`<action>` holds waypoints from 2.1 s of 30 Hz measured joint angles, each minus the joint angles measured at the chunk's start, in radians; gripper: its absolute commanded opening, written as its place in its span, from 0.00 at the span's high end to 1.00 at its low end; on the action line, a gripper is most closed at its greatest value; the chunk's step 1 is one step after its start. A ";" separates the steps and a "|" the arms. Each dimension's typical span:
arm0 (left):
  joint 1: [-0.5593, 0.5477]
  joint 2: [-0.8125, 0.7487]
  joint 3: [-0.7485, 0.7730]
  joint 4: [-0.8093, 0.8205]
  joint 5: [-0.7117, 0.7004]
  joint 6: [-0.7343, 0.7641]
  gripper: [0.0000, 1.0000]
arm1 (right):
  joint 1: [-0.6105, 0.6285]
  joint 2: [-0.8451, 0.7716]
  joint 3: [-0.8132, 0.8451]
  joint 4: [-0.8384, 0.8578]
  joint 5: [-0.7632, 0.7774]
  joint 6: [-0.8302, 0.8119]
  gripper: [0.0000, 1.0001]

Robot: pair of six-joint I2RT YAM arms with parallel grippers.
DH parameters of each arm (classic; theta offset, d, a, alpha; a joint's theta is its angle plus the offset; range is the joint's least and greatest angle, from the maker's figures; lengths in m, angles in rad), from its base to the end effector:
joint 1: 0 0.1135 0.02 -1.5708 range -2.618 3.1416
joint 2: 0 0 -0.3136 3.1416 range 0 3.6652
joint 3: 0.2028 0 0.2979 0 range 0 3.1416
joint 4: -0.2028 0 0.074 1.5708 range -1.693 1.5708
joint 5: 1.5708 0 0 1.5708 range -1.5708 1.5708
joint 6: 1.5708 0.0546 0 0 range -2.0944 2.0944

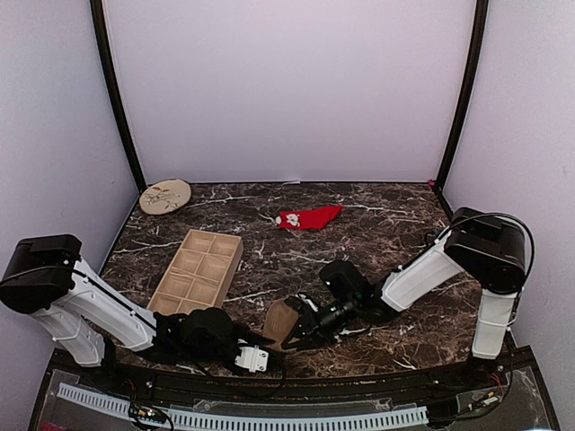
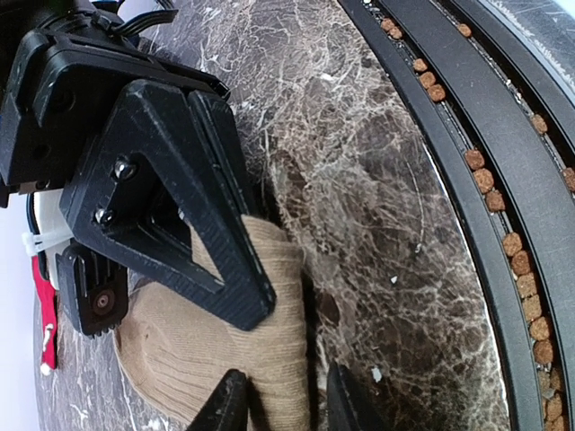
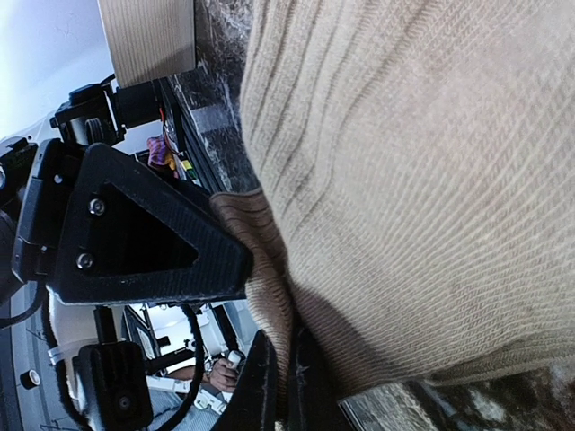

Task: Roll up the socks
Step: Roll the sock at the center of the board.

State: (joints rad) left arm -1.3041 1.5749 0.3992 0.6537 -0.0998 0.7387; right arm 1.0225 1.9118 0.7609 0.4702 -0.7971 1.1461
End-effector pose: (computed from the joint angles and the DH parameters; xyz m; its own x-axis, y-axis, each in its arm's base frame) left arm 0.0844 -0.2882 0.1169 0.5338 0.5883 -0.6074 0.7813 -0.0684 0.6204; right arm 0.1678 0.3496 0.0965 -0.9426 -0.3217 0.0900 -0.0662 0.4440 0.8936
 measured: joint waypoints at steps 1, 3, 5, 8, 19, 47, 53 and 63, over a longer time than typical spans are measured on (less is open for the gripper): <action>-0.002 0.003 -0.002 0.007 -0.003 0.003 0.66 | -0.001 0.002 0.000 0.006 -0.002 0.005 1.00; -0.005 0.014 -0.007 0.020 -0.013 0.012 0.67 | -0.003 0.005 -0.003 0.017 -0.010 0.017 1.00; -0.006 0.026 -0.009 0.031 -0.020 0.019 0.68 | -0.005 0.008 -0.006 0.032 -0.016 0.026 1.00; -0.008 0.042 -0.010 0.056 -0.032 0.032 0.71 | -0.007 0.018 -0.015 0.061 -0.023 0.047 1.00; -0.009 0.077 -0.010 0.095 -0.050 0.061 0.90 | -0.011 0.037 -0.022 0.110 -0.042 0.088 1.00; 0.196 0.105 0.422 -0.683 0.434 0.005 0.94 | -0.019 -0.138 -0.055 -0.194 0.142 -0.214 0.58; 0.254 0.147 0.509 -0.834 0.563 -0.002 0.94 | -0.020 -0.198 -0.081 -0.262 0.227 -0.268 0.58; 0.319 0.278 0.667 -1.034 0.739 -0.014 0.94 | 0.018 -0.384 -0.120 -0.414 0.479 -0.375 0.56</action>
State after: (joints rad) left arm -0.9852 1.8530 1.0664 -0.3805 0.6395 0.7250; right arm 1.0405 1.5280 0.6411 0.0563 -0.3180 0.7708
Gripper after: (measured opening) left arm 0.067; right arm 0.437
